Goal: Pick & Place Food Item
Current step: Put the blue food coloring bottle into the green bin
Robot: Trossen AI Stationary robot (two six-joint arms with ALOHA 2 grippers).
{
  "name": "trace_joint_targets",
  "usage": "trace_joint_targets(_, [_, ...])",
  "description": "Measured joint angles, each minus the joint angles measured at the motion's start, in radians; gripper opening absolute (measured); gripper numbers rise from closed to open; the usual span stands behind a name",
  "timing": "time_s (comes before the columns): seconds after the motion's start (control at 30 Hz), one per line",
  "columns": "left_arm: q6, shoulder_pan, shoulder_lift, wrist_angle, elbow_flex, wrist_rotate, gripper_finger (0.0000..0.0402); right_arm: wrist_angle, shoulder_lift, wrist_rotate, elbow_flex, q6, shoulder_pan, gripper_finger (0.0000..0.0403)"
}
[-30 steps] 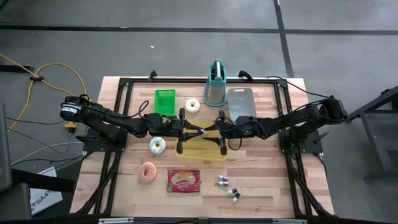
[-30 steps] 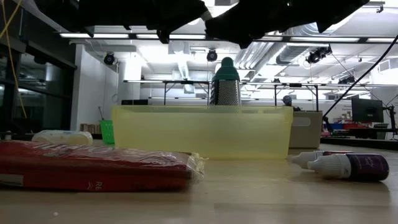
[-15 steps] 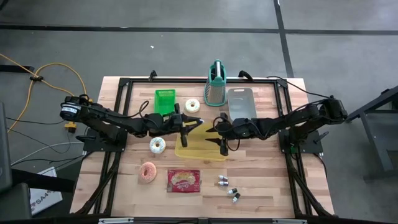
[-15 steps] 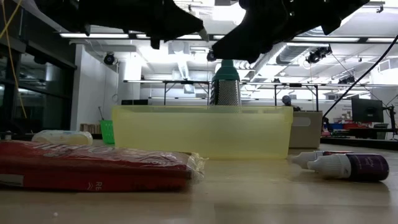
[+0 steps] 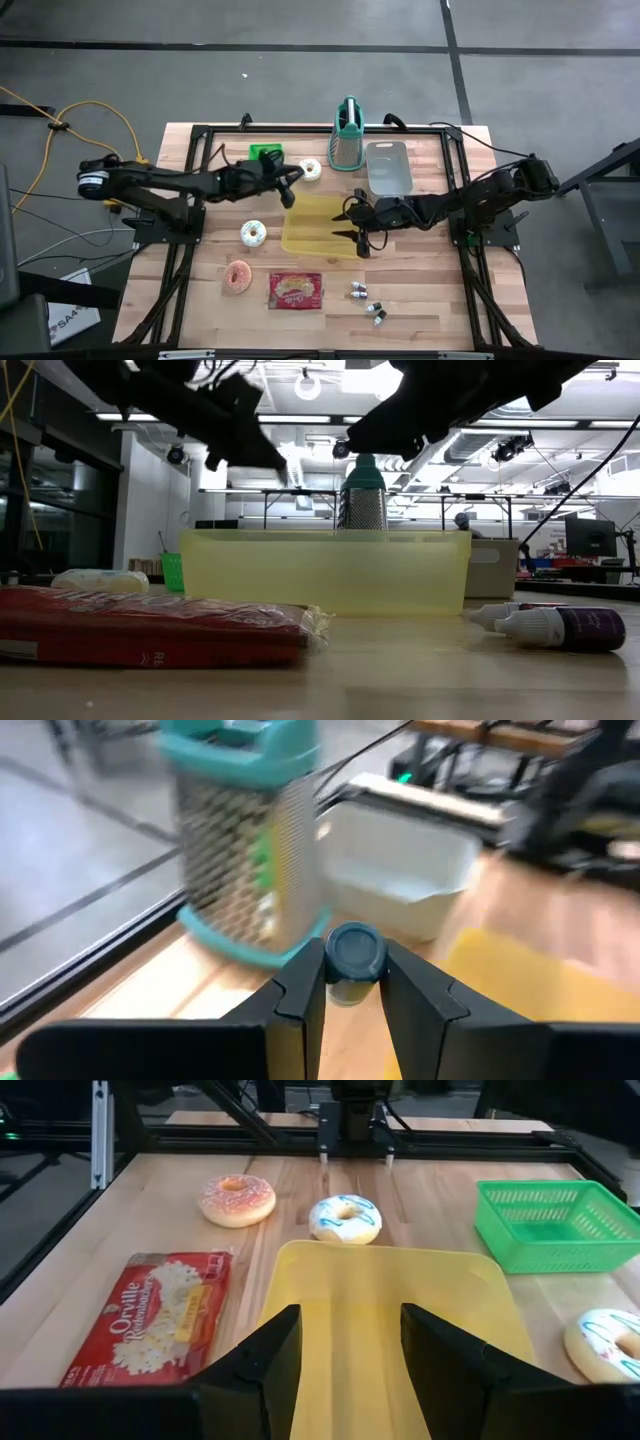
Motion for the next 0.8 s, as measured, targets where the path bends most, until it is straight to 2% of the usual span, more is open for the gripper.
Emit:
trace_joint_targets(0.27, [-0.088, 0.139, -0.065, -0.139, -0.070, 0.010, 0.0079, -0.027, 0.000, 0.000, 0.000, 0.045, 0.010, 0.0158])
trace_joint_targets(0.63, [-0.262, 0.349, -0.082, -0.433, -0.078, 0.185, 0.0079, -0.036, 0.000, 0.000, 0.000, 0.053, 0.010, 0.0158])
trace_joint_targets(0.8, [-0.282, 0.415, -0.070, -0.472, -0.078, 0.259, 0.0079, -0.036, 0.000, 0.000, 0.000, 0.053, 0.010, 0.0158])
